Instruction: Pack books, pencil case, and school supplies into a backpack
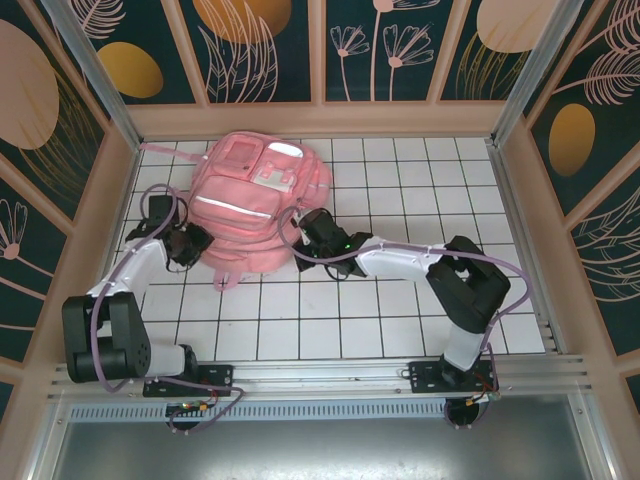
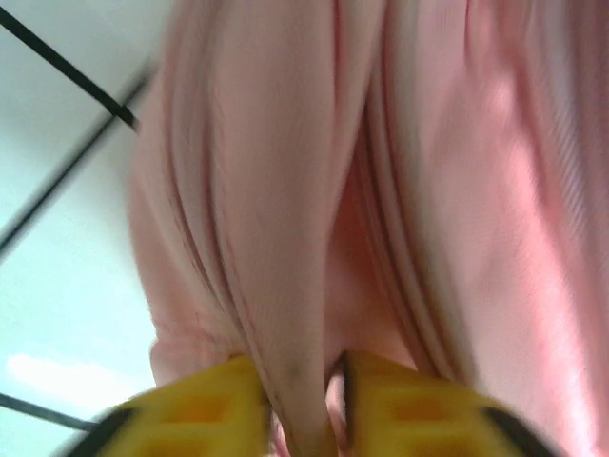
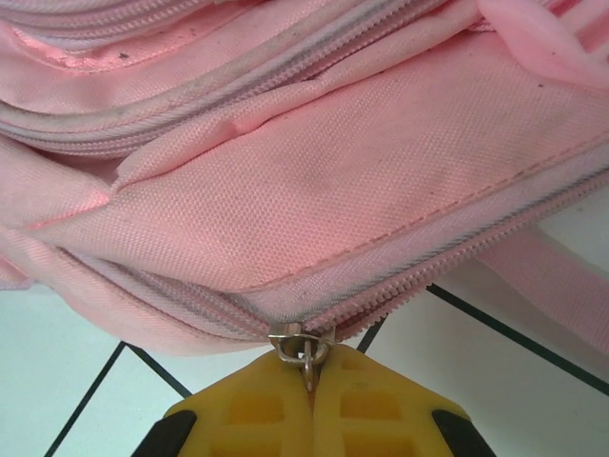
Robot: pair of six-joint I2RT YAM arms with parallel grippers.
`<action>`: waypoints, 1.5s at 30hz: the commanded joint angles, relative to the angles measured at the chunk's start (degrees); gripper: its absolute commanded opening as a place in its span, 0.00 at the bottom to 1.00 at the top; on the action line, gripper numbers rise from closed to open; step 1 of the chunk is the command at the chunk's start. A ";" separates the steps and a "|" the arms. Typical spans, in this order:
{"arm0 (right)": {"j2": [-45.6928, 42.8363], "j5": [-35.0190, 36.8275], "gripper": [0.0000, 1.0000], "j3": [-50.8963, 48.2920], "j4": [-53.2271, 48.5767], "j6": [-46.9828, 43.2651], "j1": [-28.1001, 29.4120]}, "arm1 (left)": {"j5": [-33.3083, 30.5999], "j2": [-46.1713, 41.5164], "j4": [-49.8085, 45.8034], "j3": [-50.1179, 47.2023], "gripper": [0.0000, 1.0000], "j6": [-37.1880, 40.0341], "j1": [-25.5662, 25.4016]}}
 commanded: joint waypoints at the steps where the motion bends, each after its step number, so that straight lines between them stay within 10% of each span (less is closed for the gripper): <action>1: 1.16 3.84 0.00 2.31 -4.09 2.39 1.04 | -3.18 -1.51 0.93 2.28 0.45 2.02 2.10; 7: 3.53 2.36 0.00 4.79 -3.11 3.73 3.33 | 3.40 -11.61 1.68 -4.85 0.50 -6.61 0.40; 17: 4.00 2.14 0.00 4.29 -2.26 3.86 3.61 | 3.46 -22.84 14.70 -15.25 0.48 -30.59 -17.88; 25: 3.34 2.03 0.00 3.46 -1.43 4.10 3.69 | -3.52 -9.13 20.81 -11.60 0.53 -33.58 -32.24; 32: 2.74 2.15 0.00 3.37 -0.84 4.44 3.86 | -11.64 1.50 18.41 -7.05 0.53 -30.05 -34.94; 35: 2.46 2.69 0.00 3.22 -1.02 4.45 3.87 | -13.74 4.04 17.35 -5.87 0.41 -28.78 -34.94; 39: 1.65 4.32 0.00 1.94 -1.37 4.03 3.71 | -17.16 4.25 13.48 -4.29 0.00 -26.98 -34.94; 45: 0.36 5.89 0.00 -0.27 -1.31 2.58 1.10 | -22.93 -3.03 7.77 -4.72 0.00 -25.52 -34.44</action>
